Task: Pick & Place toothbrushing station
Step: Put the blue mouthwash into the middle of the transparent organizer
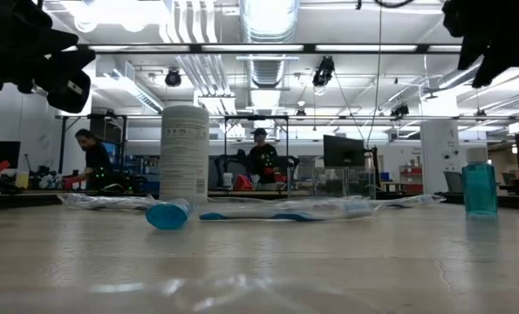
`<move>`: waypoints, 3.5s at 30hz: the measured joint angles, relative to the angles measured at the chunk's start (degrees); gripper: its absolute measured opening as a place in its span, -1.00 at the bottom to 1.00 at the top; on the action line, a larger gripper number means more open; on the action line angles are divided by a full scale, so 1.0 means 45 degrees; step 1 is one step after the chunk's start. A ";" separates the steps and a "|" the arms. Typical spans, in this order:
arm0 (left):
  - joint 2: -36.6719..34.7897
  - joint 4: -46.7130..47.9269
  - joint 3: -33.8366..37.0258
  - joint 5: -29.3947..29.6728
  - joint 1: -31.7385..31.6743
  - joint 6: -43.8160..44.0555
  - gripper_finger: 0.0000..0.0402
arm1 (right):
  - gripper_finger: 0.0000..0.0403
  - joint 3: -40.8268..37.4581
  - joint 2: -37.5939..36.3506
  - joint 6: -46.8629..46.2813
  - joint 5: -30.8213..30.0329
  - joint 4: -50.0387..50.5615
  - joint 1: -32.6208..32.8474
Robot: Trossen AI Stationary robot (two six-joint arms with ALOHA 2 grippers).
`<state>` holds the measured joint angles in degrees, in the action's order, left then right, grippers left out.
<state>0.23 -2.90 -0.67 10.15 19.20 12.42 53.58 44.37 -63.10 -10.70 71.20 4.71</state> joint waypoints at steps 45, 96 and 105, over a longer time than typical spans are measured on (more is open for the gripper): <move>0.0000 0.0024 0.0000 -0.0005 0.0000 -0.0003 -0.37 | 0.13 -0.1110 0.4987 0.1829 0.0005 -0.0569 -0.0451; 0.0005 0.0076 0.0000 -0.0005 0.0000 -0.0002 -0.37 | -0.53 -0.1961 0.4967 0.2310 0.0471 -0.1705 -0.0612; 0.0000 0.0073 0.0000 -0.0005 0.0000 0.0000 -0.37 | -0.53 -0.1961 0.4774 0.2310 0.0374 -0.1715 -0.0612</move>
<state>0.23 -2.57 -0.67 10.13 19.20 12.43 44.75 65.85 -52.71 -9.02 63.48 1.96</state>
